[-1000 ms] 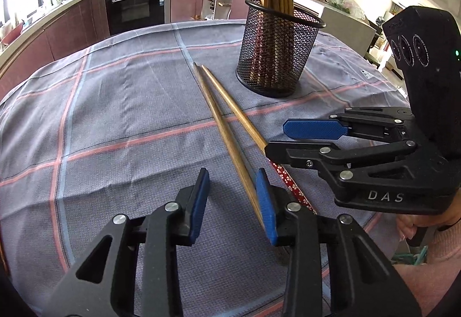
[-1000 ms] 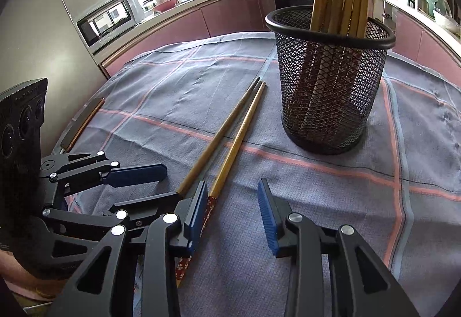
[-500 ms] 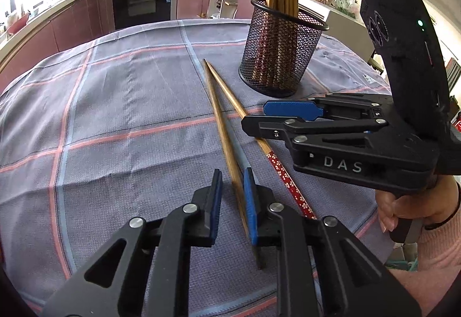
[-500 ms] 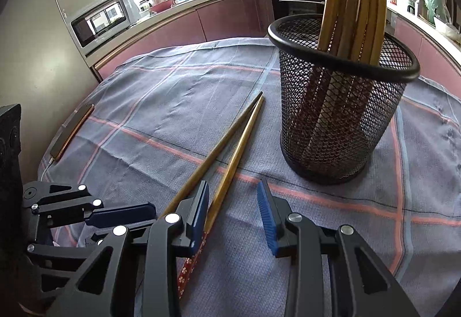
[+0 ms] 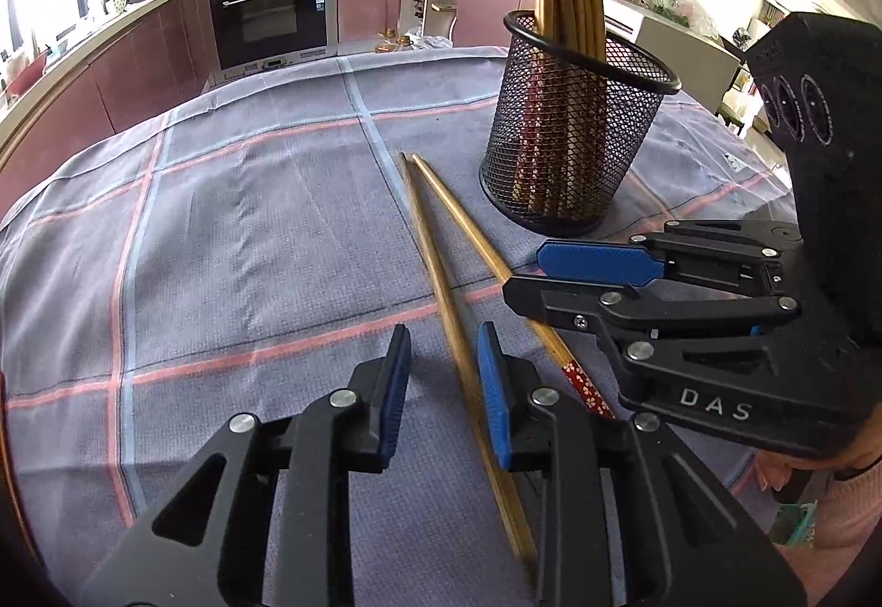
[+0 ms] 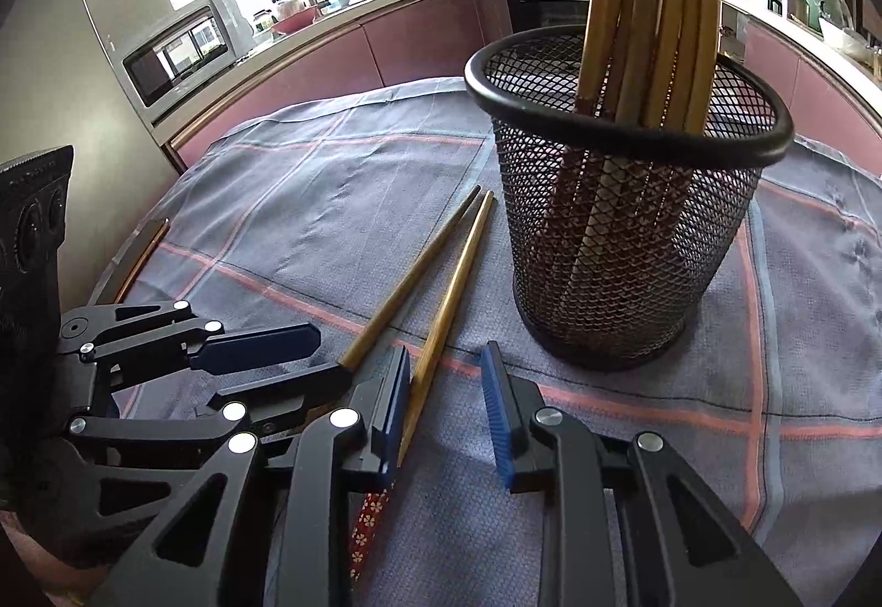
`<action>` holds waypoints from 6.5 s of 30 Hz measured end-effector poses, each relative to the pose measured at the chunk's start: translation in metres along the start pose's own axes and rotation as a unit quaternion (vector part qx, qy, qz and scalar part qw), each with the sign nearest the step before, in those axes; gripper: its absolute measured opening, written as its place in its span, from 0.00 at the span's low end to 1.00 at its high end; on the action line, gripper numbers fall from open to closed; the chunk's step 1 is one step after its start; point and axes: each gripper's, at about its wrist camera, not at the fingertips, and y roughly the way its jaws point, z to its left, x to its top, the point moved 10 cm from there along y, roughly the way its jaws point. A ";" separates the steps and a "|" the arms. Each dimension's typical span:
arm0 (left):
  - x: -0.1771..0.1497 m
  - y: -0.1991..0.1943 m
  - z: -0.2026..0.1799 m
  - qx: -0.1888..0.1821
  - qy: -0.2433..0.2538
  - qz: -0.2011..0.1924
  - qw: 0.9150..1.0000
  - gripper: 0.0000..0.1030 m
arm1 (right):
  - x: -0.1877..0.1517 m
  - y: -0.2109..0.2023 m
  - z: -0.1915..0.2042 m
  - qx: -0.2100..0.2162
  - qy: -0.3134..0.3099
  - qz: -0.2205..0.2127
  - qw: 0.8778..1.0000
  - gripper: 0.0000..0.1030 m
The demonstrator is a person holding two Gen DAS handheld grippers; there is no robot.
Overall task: Organize utensils
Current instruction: 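Lower both tools to the last two chopsticks and close on one each, then lift both held chopsticks upright toward the mesh cup, then carry both upright chopsticks over the black mesh cup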
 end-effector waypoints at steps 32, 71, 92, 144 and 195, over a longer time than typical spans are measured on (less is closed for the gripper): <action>-0.011 -0.005 0.006 -0.007 -0.041 -0.001 0.999 0.08 | -0.002 -0.024 -0.001 0.040 0.045 -0.037 0.997 0.05; 0.000 -0.014 0.000 -0.008 -0.032 -0.013 0.999 0.08 | -0.002 -0.016 0.009 0.047 0.020 -0.024 0.998 0.05; 0.012 -0.062 0.001 -0.034 -0.049 -0.059 0.996 0.08 | 0.014 -0.073 0.015 0.071 0.012 -0.095 0.993 0.06; 0.026 -0.106 -0.017 -0.075 -0.037 -0.104 0.991 0.08 | 0.030 -0.108 0.009 0.063 0.005 -0.144 0.988 0.06; 0.048 -0.119 -0.026 -0.065 -0.018 -0.132 0.989 0.08 | 0.043 -0.132 -0.001 0.053 0.003 -0.182 0.982 0.06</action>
